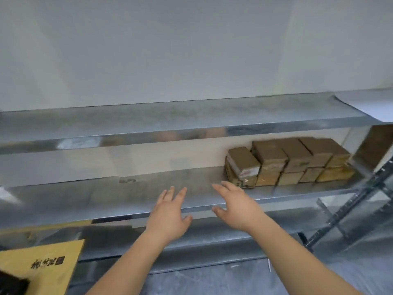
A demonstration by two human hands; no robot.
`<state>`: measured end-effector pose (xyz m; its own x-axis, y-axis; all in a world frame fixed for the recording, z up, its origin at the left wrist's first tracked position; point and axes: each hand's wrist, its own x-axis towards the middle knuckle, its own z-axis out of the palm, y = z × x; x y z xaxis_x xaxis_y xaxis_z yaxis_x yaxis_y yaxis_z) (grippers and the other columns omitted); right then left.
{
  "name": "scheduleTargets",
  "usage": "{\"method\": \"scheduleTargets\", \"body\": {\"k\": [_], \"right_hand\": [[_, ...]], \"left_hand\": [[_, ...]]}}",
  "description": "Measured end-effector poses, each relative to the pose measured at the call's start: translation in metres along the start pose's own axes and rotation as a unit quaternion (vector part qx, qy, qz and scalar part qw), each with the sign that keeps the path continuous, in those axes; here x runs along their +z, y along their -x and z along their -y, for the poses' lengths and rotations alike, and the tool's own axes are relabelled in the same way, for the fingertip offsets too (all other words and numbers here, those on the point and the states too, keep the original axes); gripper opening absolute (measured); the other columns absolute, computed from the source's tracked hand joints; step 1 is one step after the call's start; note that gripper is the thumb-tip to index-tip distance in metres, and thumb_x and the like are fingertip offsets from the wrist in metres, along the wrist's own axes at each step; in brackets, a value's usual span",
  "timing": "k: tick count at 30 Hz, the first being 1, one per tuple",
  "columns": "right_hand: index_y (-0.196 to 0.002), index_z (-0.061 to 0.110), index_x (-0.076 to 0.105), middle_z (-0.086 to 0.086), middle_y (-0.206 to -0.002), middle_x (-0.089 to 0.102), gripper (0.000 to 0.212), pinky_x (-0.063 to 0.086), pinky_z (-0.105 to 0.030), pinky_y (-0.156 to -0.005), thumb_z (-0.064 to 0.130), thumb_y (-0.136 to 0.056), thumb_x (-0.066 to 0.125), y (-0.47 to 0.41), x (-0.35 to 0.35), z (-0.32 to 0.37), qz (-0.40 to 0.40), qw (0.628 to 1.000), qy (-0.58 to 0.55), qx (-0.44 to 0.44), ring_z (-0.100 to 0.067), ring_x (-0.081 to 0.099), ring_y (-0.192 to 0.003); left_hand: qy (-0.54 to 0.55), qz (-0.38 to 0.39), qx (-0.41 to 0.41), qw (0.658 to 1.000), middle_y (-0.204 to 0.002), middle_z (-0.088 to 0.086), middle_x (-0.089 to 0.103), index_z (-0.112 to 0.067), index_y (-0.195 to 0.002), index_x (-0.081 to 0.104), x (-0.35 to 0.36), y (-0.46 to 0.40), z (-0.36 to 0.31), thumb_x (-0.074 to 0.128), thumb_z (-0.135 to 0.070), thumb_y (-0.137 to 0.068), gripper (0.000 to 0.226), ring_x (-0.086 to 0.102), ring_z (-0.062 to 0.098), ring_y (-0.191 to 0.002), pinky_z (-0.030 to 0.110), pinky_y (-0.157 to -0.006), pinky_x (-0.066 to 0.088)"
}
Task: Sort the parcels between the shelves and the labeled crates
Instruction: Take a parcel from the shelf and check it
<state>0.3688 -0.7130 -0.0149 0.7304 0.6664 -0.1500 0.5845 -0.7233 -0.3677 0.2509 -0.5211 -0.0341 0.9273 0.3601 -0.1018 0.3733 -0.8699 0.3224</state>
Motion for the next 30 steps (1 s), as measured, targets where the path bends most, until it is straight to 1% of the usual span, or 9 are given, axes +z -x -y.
{"method": "scheduleTargets", "body": {"k": [5,10,15,19,23,25,27,29,30], "right_hand": [[-0.162,0.033,0.023,0.003,-0.169,0.020,0.075,0.031,-0.037,-0.121,0.048,-0.098,0.059,0.001,-0.032,-0.080,-0.014,1.000,-0.014,0.011,-0.023,0.025,-0.152],[-0.161,0.032,0.026,0.004,-0.167,0.023,0.072,0.033,-0.036,-0.119,0.045,-0.098,0.060,-0.015,-0.051,-0.129,-0.021,0.999,-0.026,0.015,-0.024,0.029,-0.150],[-0.160,0.028,0.028,-0.007,-0.166,0.025,0.072,0.024,-0.036,-0.122,0.047,-0.098,0.060,-0.051,-0.056,-0.152,-0.015,0.999,-0.028,0.033,-0.028,0.021,-0.153],[-0.162,0.026,0.026,-0.014,-0.160,0.032,0.076,0.027,-0.039,-0.120,0.051,-0.097,0.059,-0.087,-0.053,-0.160,-0.010,0.998,-0.027,0.057,-0.034,0.026,-0.150],[-0.162,0.022,0.025,-0.016,-0.168,0.019,0.076,0.022,-0.040,-0.124,0.053,-0.098,0.054,-0.127,-0.046,-0.163,-0.003,0.998,-0.015,0.064,-0.034,0.017,-0.154],[-0.158,0.019,0.033,-0.017,-0.168,0.018,0.074,0.026,-0.043,-0.122,0.057,-0.095,0.046,-0.146,-0.040,-0.165,0.007,0.997,-0.003,0.076,-0.039,0.022,-0.152],[-0.143,0.018,0.050,-0.023,-0.159,0.031,0.070,0.039,-0.047,-0.112,0.060,-0.089,0.036,-0.160,-0.031,-0.168,0.002,0.995,0.005,0.098,-0.045,0.036,-0.141],[-0.119,0.009,0.066,-0.029,-0.131,0.058,0.065,0.044,-0.050,-0.105,0.052,-0.086,0.031,-0.168,-0.024,-0.171,-0.020,0.995,-0.004,0.094,-0.044,0.047,-0.131],[-0.114,0.007,0.068,-0.027,-0.119,0.064,0.061,0.043,-0.050,-0.105,0.047,-0.085,0.032,-0.171,-0.023,-0.171,-0.029,0.995,-0.008,0.097,-0.042,0.049,-0.128]], "left_hand": [[0.009,0.019,0.013,1.000,-0.168,0.009,0.013,-0.035,-0.160,0.010,0.028,-0.042,-0.077,0.059,-0.055,-0.091,0.086,0.011,0.027,-0.154,0.038,-0.124,0.020],[0.037,0.048,0.004,0.998,-0.167,0.010,0.016,-0.037,-0.160,0.012,0.046,-0.074,-0.124,0.060,-0.052,-0.092,0.085,0.014,0.030,-0.153,0.037,-0.121,0.022],[0.046,0.062,0.003,0.997,-0.163,0.015,0.026,-0.033,-0.160,0.012,0.061,-0.116,-0.139,0.062,-0.054,-0.089,0.089,0.021,0.033,-0.151,0.037,-0.122,0.023],[0.083,0.065,0.011,0.994,-0.155,0.015,0.037,-0.032,-0.160,0.003,0.070,-0.152,-0.141,0.067,-0.049,-0.085,0.100,0.039,0.037,-0.140,0.040,-0.115,0.036],[0.102,0.076,0.044,0.991,-0.151,0.012,0.041,-0.031,-0.160,0.004,0.070,-0.190,-0.141,0.067,-0.040,-0.086,0.098,0.044,0.036,-0.134,0.040,-0.110,0.039],[0.110,0.075,0.061,0.989,-0.148,0.011,0.045,-0.030,-0.159,0.011,0.070,-0.211,-0.141,0.065,-0.037,-0.085,0.093,0.048,0.035,-0.130,0.040,-0.108,0.041],[0.133,0.074,0.062,0.986,-0.143,0.007,0.051,-0.035,-0.153,0.022,0.070,-0.229,-0.143,0.064,-0.039,-0.084,0.081,0.052,0.034,-0.126,0.042,-0.103,0.044],[0.162,0.071,0.065,0.982,-0.135,0.004,0.057,-0.035,-0.138,0.037,0.068,-0.240,-0.149,0.064,-0.035,-0.086,0.059,0.056,0.032,-0.121,0.040,-0.097,0.046],[0.173,0.076,0.072,0.979,-0.134,0.004,0.058,-0.032,-0.135,0.044,0.068,-0.244,-0.151,0.064,-0.030,-0.088,0.051,0.056,0.031,-0.121,0.037,-0.096,0.046]]}}
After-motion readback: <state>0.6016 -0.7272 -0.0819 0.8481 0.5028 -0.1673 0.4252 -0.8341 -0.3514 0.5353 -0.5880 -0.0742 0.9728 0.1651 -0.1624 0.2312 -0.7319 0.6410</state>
